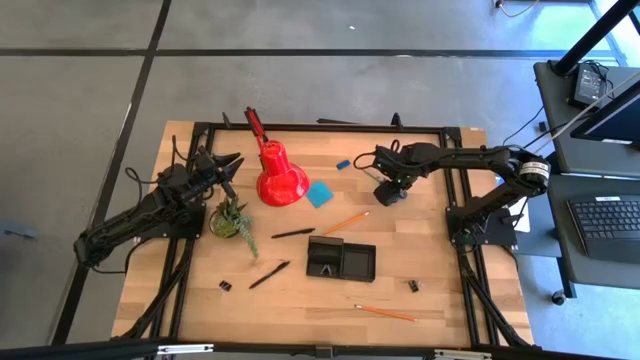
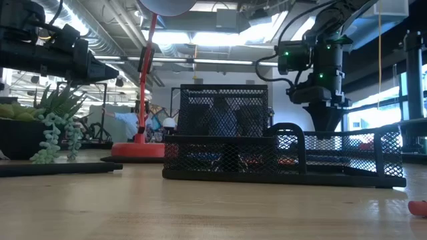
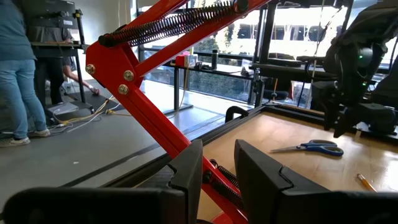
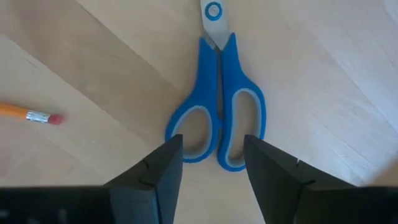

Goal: Pick and place office supplies into organizer
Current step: Put the blue scissors into the desk organizer

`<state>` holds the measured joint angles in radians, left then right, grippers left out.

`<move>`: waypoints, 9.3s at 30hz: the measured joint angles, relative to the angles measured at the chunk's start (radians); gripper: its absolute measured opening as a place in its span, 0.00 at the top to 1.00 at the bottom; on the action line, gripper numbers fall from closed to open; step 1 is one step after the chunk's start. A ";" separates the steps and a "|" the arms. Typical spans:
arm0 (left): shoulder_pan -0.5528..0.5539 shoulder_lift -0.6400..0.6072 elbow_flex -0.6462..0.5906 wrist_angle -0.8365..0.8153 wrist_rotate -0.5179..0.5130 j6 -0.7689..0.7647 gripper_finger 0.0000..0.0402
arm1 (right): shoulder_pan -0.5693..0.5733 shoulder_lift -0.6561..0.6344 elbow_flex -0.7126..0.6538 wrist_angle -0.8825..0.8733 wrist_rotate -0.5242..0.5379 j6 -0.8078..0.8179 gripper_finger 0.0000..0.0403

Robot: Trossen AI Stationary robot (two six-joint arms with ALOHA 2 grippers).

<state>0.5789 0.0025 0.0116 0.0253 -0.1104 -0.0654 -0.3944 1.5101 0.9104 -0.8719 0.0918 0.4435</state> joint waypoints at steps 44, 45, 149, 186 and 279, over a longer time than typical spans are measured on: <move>0.000 0.000 0.000 0.000 0.001 0.000 0.78 | 0.005 0.216 0.001 0.053 -0.008 -0.034 0.74; 0.000 0.000 0.000 0.000 0.001 0.000 0.78 | 0.005 0.216 0.001 0.053 -0.007 -0.033 0.76; -0.001 0.000 0.000 -0.016 0.080 -0.018 0.78 | 0.056 0.200 -0.047 0.179 -0.015 0.051 0.70; -0.001 0.000 0.000 -0.015 0.084 -0.019 0.78 | 0.183 0.211 0.309 -0.202 0.061 -0.046 0.80; -0.911 1.151 0.407 0.324 -0.063 -0.375 0.72 | 0.842 0.598 1.104 -0.698 0.631 -0.507 0.79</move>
<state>-0.3323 1.1534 0.4183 0.3493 -0.1736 -0.4400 0.4476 2.1077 2.0144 -1.5700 0.7231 -0.0630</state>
